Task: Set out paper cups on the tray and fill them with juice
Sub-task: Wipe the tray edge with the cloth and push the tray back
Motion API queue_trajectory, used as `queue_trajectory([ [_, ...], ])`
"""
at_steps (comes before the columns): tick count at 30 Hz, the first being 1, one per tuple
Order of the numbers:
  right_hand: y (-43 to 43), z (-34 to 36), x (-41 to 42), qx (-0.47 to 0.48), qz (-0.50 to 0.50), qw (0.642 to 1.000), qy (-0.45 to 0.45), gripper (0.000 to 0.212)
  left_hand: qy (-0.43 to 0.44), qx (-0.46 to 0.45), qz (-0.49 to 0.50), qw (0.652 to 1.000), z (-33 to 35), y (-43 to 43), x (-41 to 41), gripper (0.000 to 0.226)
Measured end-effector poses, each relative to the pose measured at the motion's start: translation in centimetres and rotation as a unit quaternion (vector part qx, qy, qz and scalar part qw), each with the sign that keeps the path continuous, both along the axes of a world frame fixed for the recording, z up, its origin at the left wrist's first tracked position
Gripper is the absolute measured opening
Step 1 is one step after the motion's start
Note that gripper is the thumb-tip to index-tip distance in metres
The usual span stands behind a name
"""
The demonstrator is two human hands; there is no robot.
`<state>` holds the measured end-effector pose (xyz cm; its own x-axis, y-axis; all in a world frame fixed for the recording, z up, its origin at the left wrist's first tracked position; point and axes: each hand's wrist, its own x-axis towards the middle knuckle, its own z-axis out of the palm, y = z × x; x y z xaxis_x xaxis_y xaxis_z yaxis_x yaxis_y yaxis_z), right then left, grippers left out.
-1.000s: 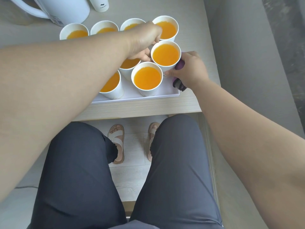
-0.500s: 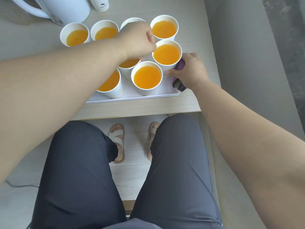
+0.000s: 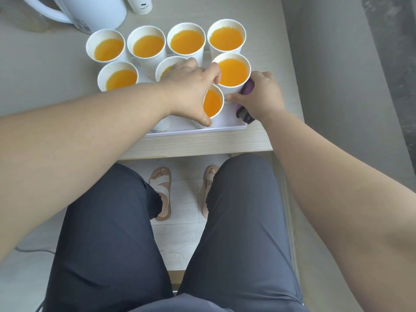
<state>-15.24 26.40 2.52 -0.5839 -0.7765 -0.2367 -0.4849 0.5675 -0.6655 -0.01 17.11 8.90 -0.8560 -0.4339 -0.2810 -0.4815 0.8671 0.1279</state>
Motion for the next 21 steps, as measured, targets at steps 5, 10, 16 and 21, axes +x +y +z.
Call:
queue_trajectory([
  [5,-0.1,0.1,0.5,-0.001,-0.009,1.0,0.004,0.06,0.001,-0.002,-0.011,1.0,0.1,0.1,0.0,0.077],
  [10,0.0,0.0,0.6,0.001,-0.009,1.0,0.0,0.061,0.008,0.002,0.0,1.0,0.0,0.1,0.0,0.082],
  [16,0.8,0.4,0.0,0.002,-0.028,0.997,-0.076,0.057,0.039,0.04,0.057,0.997,0.3,-0.4,0.3,0.07],
  [21,2.4,1.1,-1.0,0.003,-0.096,0.984,-0.149,0.067,0.068,0.042,0.082,0.993,0.4,-0.5,-0.3,0.043],
])
